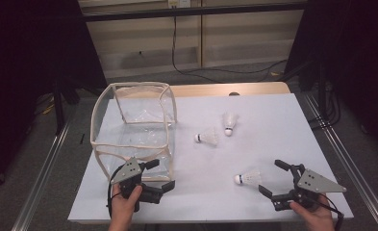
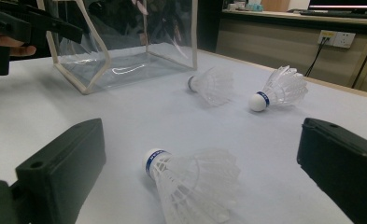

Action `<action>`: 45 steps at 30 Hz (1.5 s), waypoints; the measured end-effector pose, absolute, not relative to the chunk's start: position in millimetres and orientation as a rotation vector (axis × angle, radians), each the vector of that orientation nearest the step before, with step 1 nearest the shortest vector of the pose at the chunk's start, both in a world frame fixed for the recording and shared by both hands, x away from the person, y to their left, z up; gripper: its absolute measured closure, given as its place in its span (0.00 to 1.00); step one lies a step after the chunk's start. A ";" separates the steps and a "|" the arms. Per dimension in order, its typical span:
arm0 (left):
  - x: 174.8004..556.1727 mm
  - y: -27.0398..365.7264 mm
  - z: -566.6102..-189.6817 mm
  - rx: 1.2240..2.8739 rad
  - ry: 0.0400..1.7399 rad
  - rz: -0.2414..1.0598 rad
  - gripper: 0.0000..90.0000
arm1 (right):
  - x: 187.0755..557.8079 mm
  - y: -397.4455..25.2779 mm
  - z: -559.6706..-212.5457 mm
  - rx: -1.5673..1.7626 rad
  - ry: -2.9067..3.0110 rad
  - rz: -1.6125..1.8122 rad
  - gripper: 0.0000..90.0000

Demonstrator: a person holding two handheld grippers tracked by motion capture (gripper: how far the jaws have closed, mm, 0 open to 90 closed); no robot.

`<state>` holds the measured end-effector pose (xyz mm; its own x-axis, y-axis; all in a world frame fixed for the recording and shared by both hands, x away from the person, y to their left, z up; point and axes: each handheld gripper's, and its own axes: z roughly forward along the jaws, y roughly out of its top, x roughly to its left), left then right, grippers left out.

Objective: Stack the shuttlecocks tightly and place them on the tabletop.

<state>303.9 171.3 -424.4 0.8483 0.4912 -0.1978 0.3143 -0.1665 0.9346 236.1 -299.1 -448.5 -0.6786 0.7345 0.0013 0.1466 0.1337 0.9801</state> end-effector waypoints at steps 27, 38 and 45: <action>303.0 189.5 -424.5 1.760 0.613 0.196 0.04 | 237.6 -297.3 -449.3 0.850 1.943 1.570 0.01; 301.0 195.3 -424.8 1.759 0.597 0.200 0.04 | 238.6 -296.6 -448.4 0.847 1.961 1.554 0.00; 300.7 198.6 -426.3 1.749 0.593 0.199 0.04 | 239.2 -295.1 -447.4 0.852 1.976 1.551 0.00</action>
<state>300.7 198.6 -426.3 0.8544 0.4886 -0.1767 0.2830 -0.1523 0.9470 239.2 -295.1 -447.4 -0.6887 0.7250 0.0036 0.1757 0.1621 0.9710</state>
